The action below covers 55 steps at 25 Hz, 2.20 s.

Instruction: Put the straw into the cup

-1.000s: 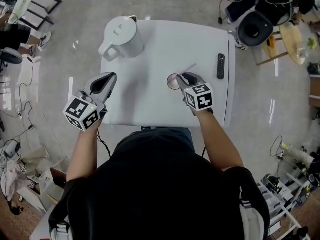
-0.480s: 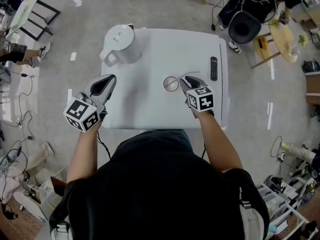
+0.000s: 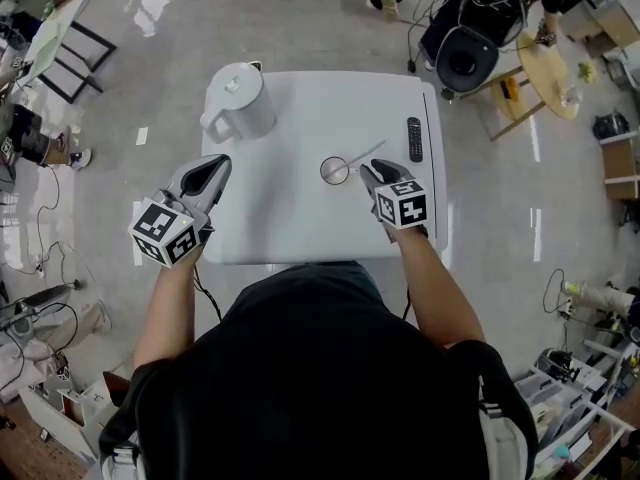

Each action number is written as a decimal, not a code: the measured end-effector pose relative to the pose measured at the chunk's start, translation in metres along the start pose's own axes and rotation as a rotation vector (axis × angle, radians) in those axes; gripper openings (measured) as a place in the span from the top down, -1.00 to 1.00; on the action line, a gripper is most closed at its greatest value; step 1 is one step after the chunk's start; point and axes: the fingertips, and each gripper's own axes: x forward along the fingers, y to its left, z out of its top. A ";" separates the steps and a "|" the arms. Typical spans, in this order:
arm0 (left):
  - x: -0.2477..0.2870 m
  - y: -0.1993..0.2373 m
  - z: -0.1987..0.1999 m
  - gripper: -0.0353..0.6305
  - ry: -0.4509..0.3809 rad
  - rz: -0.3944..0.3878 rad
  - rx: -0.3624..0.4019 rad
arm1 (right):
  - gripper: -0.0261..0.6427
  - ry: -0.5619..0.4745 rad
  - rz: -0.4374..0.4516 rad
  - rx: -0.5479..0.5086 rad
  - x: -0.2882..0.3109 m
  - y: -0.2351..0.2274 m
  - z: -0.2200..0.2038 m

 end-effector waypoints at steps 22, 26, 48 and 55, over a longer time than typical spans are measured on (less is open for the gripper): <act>-0.063 -0.029 0.037 0.89 -0.072 -0.034 0.076 | 0.58 -0.147 -0.087 -0.012 -0.111 0.038 0.018; -0.076 -0.034 0.041 0.89 -0.077 -0.040 0.085 | 0.58 -0.177 -0.098 -0.031 -0.129 0.054 0.025; -0.118 -0.050 0.032 0.89 -0.098 -0.081 0.119 | 0.59 -0.343 -0.159 -0.131 -0.206 0.122 0.057; -0.129 -0.060 0.031 0.89 -0.082 -0.092 0.137 | 0.59 -0.376 -0.182 -0.112 -0.232 0.130 0.056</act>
